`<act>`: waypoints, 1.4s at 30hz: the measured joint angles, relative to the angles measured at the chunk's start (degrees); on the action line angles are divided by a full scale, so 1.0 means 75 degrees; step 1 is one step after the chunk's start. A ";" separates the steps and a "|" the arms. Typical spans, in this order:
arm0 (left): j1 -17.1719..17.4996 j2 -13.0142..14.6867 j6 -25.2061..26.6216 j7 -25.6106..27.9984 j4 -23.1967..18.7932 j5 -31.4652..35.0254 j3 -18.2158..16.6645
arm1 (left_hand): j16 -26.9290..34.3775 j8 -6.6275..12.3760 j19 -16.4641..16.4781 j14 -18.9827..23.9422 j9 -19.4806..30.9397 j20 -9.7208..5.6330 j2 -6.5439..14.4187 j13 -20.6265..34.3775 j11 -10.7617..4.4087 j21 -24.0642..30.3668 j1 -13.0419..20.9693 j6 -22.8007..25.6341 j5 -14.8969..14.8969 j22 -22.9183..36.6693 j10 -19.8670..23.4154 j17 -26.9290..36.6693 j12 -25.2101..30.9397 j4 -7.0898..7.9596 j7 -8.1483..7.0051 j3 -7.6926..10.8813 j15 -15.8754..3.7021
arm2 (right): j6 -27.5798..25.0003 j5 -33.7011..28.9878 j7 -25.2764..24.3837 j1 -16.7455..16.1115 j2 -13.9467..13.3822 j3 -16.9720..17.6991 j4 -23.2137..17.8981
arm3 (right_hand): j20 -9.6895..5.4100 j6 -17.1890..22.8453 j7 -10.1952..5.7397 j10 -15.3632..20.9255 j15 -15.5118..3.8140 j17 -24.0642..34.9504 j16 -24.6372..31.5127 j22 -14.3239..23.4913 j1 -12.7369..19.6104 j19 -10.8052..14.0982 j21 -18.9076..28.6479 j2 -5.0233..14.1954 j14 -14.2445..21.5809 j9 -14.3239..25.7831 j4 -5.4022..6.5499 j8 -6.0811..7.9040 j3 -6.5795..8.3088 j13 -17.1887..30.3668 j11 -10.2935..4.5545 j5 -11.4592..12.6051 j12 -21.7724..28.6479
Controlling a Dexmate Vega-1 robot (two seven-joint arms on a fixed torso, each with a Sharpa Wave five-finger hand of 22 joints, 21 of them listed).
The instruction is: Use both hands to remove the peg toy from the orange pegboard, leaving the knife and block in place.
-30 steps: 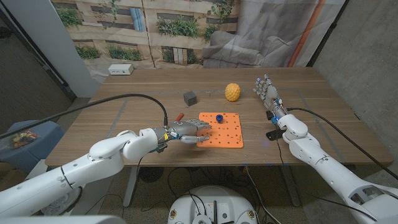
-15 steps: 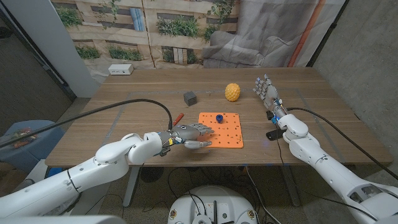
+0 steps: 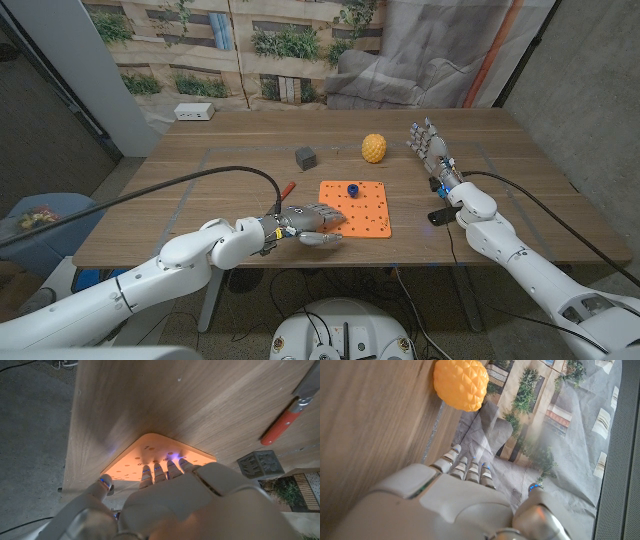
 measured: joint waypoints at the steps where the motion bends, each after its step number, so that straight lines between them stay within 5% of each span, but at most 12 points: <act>1: -0.0005 -0.0008 -0.0001 -0.0016 0.0013 0.0002 0.0009 | 0.0000 0.0000 0.0000 0.0000 0.0000 0.0000 0.0000 -0.0001 0.0000 0.0000 0.0000 0.0011 0.0000 0.0000 0.0000 0.0000 0.0000 0.0000 0.0011 0.0000 0.0000 | 0.0002 0.0001 0.0008 0.0004 -0.0003 0.0000 0.0003 | 0.0000 0.0000 0.0000 0.0000 0.0000 0.0000 0.0000 0.0000 0.0000 0.0000 0.0000 0.0000 0.0000 0.0000 0.0014 0.0000 0.0013 0.0000 0.0000 0.0000 0.0000; 22: -0.0044 -0.0028 0.0047 -0.0265 0.0054 -0.0013 0.0100 | 0.0035 0.0060 0.0058 -0.0001 -0.0019 0.0000 0.0000 0.0002 0.0082 0.0057 0.0000 0.0154 0.0000 0.0000 0.0082 -0.0034 0.0062 0.0000 0.0059 0.0000 -0.0002 | 0.0030 -0.0165 0.0125 0.0003 -0.0230 -0.0046 -0.0200 | 0.0000 -0.0042 -0.0043 0.0004 0.0000 -0.0072 0.0000 -0.0019 0.0000 0.0001 0.0000 0.0000 0.0000 0.0000 -0.0002 0.0000 0.0041 0.0000 -0.0003 0.0000 0.0000; 42: -0.0022 0.0033 0.0198 -0.0476 -0.0020 -0.0137 0.0087 | 0.0029 0.0059 0.0056 -0.0015 -0.0015 0.0000 0.0000 0.0006 0.0081 0.0089 0.0000 0.0176 0.0000 -0.0004 0.0081 -0.0035 0.0060 -0.0014 0.0035 0.0014 -0.0014 | 0.0250 -0.1347 -0.0115 0.0104 -0.0842 -0.0233 -0.0763 | 0.0000 0.0047 -0.0074 0.0167 -0.0001 -0.0175 0.0029 -0.0017 0.0003 0.0001 0.0000 0.0001 0.0084 0.0000 -0.0140 0.0058 0.0134 0.0000 -0.0026 0.0000 0.0030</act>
